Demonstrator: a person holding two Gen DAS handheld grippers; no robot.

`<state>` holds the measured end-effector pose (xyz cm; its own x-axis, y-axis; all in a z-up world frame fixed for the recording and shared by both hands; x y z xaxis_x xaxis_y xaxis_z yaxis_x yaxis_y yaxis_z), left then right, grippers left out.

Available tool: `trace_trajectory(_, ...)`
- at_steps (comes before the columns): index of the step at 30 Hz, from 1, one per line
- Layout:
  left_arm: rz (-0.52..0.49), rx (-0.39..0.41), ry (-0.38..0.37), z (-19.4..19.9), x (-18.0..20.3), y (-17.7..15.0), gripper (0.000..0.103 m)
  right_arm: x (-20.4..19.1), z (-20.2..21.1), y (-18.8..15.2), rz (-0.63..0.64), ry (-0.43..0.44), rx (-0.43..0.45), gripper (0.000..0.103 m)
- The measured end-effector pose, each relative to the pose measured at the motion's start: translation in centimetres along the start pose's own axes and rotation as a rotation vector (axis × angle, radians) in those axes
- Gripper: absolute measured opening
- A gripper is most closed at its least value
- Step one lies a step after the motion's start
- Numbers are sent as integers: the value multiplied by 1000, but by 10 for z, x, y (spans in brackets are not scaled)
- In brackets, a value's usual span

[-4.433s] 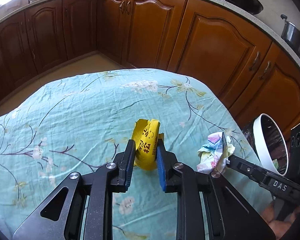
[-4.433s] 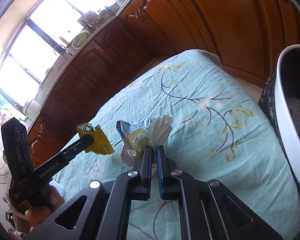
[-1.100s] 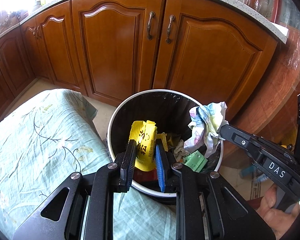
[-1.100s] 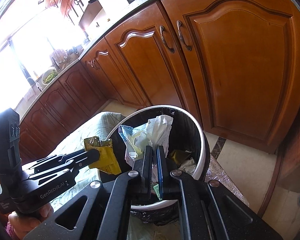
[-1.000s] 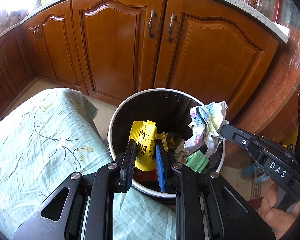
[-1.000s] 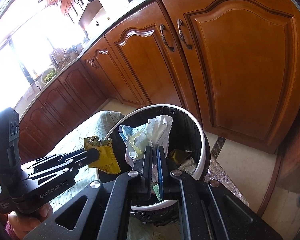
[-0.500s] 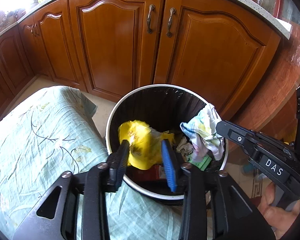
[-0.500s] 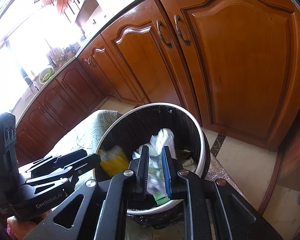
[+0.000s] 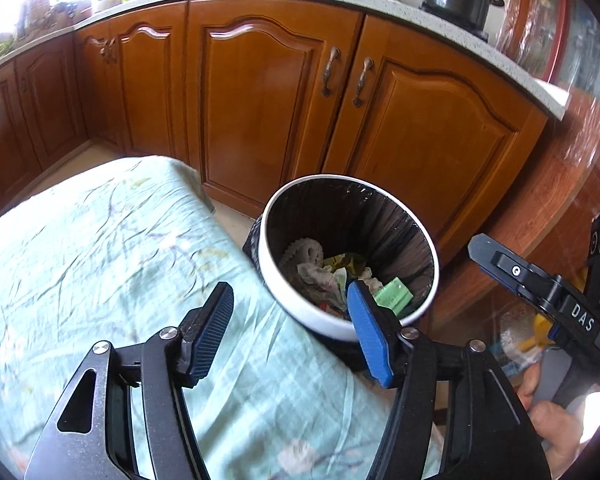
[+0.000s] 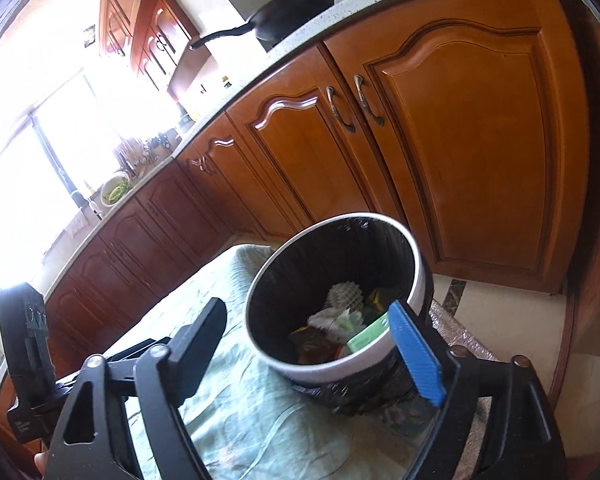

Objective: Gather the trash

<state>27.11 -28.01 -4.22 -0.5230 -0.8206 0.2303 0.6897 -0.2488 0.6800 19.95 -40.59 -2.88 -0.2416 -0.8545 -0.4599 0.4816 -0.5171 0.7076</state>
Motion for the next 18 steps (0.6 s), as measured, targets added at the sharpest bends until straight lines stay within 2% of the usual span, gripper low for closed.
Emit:
trace_trajectory(2,39,33,-2,18,-8,-11,72,-9,8,-10,5,6,13,90)
trace_trajectory(4,71,69,2,35,-16,-23,77,-18,15,-20,19,3,27,94)
trace_trajectory(9,88,139,30,70,-33,-49,81,-40,37,-43,73,-14,94,101)
trace_trajectory(15,100,251,57,109,-54,-72,88,-60,60,-63,152,-35,192,102)
trace_trajectory(18,88,300,93,127,-61,-81,95,-76,75,-64,232,-20,234,102)
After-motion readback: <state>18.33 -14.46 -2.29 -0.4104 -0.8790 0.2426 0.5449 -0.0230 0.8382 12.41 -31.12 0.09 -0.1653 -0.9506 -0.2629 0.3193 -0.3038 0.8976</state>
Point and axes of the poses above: each gripper's, at about its wrist camera, not at the fingertips, and z roughly against the way its jaws point, x to its right, y to its top, the point moved 8 cm from there along -z, roughly the way its jaws point, and after that the axes turned 4 degrees about -y, right-handed, at the moved point
